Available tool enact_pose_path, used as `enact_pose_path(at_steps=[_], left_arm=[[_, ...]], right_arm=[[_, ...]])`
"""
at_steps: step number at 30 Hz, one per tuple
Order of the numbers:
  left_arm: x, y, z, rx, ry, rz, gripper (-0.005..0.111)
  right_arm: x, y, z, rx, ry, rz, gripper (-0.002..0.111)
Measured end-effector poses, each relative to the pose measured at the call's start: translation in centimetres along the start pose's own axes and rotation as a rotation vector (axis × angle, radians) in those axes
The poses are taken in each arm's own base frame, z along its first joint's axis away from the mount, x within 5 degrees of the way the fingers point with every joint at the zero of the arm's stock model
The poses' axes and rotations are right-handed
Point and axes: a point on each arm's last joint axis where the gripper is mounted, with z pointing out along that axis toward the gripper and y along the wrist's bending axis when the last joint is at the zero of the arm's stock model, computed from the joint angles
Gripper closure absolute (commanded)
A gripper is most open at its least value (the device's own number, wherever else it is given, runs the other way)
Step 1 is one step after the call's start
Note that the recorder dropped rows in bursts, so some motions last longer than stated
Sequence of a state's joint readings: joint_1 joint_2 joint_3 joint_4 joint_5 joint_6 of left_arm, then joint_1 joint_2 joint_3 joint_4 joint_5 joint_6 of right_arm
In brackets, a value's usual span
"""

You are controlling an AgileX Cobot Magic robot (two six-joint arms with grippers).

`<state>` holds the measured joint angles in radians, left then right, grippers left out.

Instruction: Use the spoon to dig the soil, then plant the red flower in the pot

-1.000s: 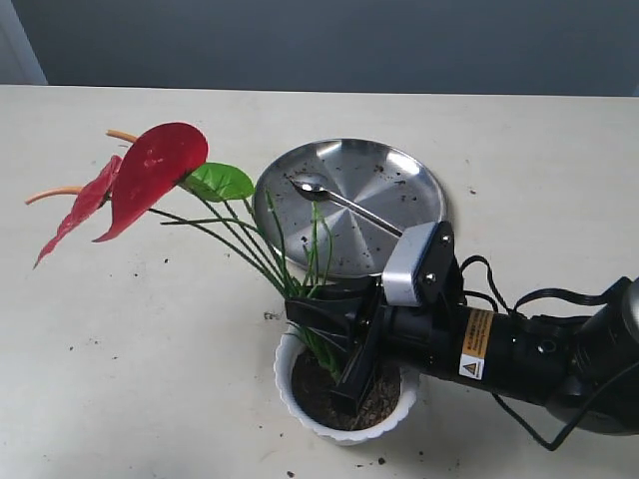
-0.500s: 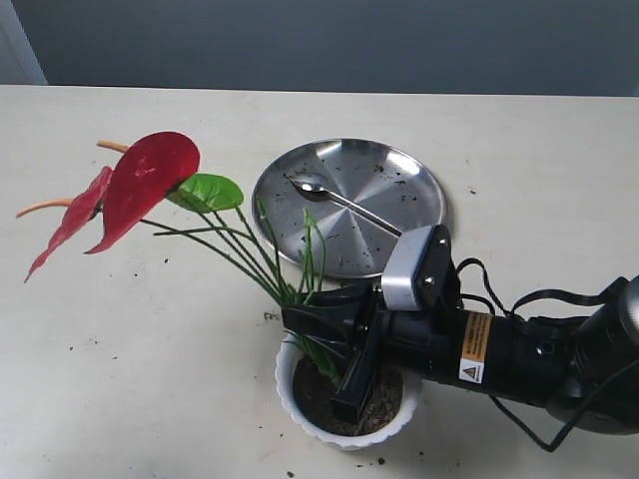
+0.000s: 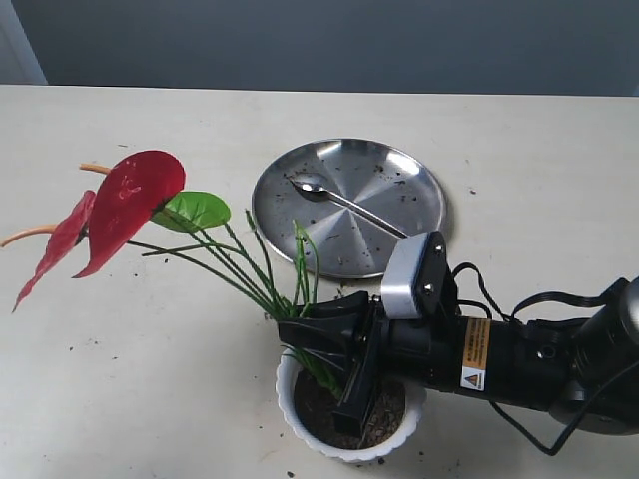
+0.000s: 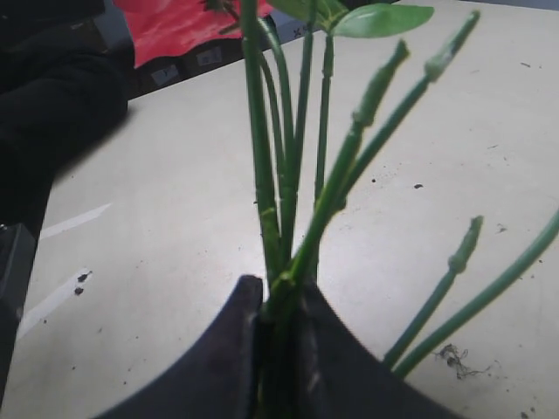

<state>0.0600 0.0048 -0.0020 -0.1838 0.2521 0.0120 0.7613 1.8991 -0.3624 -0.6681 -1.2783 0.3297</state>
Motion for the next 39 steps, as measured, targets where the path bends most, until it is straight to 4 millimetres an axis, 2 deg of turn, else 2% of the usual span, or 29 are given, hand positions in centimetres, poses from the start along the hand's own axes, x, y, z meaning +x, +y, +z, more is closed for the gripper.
enact_pose_path(at_steps=[6,10,13,34,36,39], left_arm=[[0.0,0.0,0.0,0.0,0.0,0.0,0.106],[0.0,0.0,0.0,0.0,0.0,0.0,0.106],[0.0,0.0,0.0,0.0,0.0,0.0,0.106],[0.0,0.0,0.0,0.0,0.0,0.0,0.106],[0.0,0.0,0.0,0.0,0.0,0.0,0.106],[0.0,0.0,0.0,0.0,0.0,0.0,0.106]], right_arm=[[0.0,0.0,0.0,0.0,0.0,0.0,0.106],[0.0,0.0,0.0,0.0,0.0,0.0,0.088],[0.0,0.0,0.0,0.0,0.0,0.002,0.079],[0.11,0.0,0.0,0.0,0.012,0.024,0.077],[0.11,0.0,0.0,0.0,0.012,0.031,0.072],[0.18,0.01,-0.03,0.002,0.017,0.035,0.055]])
